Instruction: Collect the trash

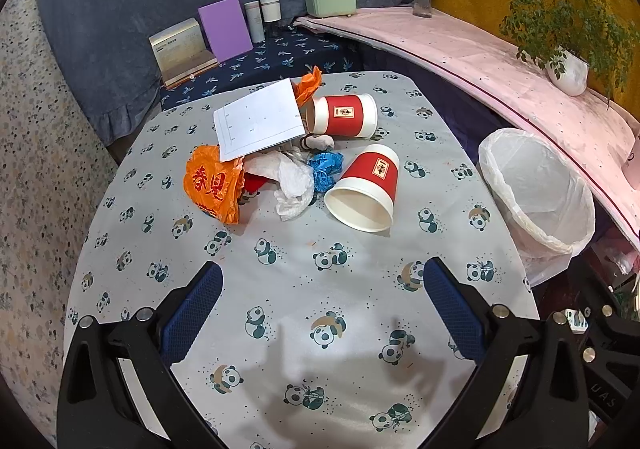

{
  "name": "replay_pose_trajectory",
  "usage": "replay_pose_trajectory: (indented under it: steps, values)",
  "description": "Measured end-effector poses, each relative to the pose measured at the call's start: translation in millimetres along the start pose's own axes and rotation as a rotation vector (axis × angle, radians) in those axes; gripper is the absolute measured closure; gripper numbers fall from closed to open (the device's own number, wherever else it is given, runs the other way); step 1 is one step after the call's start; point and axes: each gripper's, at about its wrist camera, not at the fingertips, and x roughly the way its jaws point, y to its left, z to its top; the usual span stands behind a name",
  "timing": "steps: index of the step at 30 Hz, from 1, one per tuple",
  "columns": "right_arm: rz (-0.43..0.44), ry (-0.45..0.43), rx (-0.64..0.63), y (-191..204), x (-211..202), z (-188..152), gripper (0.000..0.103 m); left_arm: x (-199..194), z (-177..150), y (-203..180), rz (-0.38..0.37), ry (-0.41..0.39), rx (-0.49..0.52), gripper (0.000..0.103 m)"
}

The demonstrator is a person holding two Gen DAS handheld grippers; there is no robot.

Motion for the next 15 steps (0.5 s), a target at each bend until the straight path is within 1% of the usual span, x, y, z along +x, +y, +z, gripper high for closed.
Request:
replay_pose_trajectory:
  steps: [15]
  values:
    - [-0.004, -0.008, 0.003, 3.1, -3.3, 2.0, 0.007, -0.8, -0.8, 3.7, 0.008, -0.002, -0.001, 0.007]
